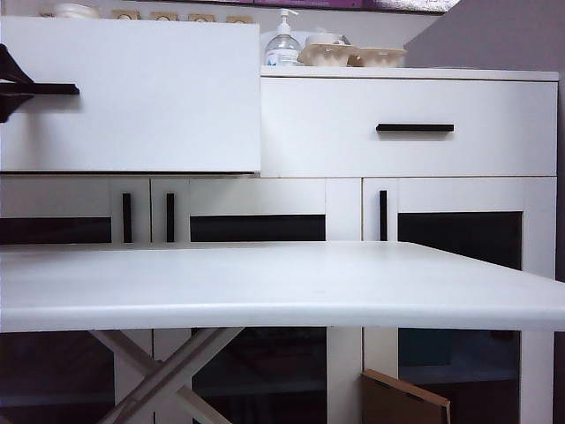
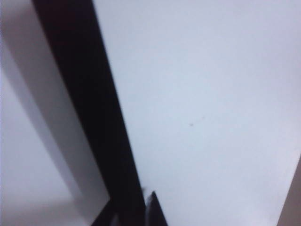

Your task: Pick up a can of beer from the white table, open the left drawer, place the beer inside the drawer, and finally close the drawer.

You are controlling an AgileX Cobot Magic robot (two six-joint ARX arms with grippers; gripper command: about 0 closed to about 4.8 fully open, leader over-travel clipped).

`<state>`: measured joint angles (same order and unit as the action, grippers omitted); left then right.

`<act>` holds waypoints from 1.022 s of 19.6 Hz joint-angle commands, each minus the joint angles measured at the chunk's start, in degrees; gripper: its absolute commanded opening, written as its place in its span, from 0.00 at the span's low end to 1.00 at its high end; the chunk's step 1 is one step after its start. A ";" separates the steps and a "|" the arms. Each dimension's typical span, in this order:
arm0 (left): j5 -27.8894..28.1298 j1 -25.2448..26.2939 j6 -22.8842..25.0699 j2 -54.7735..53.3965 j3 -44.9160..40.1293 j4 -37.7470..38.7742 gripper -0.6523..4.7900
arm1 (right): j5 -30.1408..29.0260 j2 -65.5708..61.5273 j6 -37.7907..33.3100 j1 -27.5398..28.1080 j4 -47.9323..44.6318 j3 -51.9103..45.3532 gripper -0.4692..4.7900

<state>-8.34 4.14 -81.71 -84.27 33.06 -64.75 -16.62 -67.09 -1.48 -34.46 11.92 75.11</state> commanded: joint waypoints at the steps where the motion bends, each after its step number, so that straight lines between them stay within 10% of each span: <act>1: 0.61 0.13 2.62 4.20 -2.82 -1.66 0.11 | -0.04 0.61 0.04 -0.07 -3.61 0.63 0.46; 20: 0.57 0.13 3.74 26.32 -13.49 11.78 0.11 | -0.04 0.59 0.04 -0.07 -3.65 0.61 0.46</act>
<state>-8.56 4.14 -81.21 -58.52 19.05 -49.89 -16.49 -67.09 -1.48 -34.39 11.92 75.11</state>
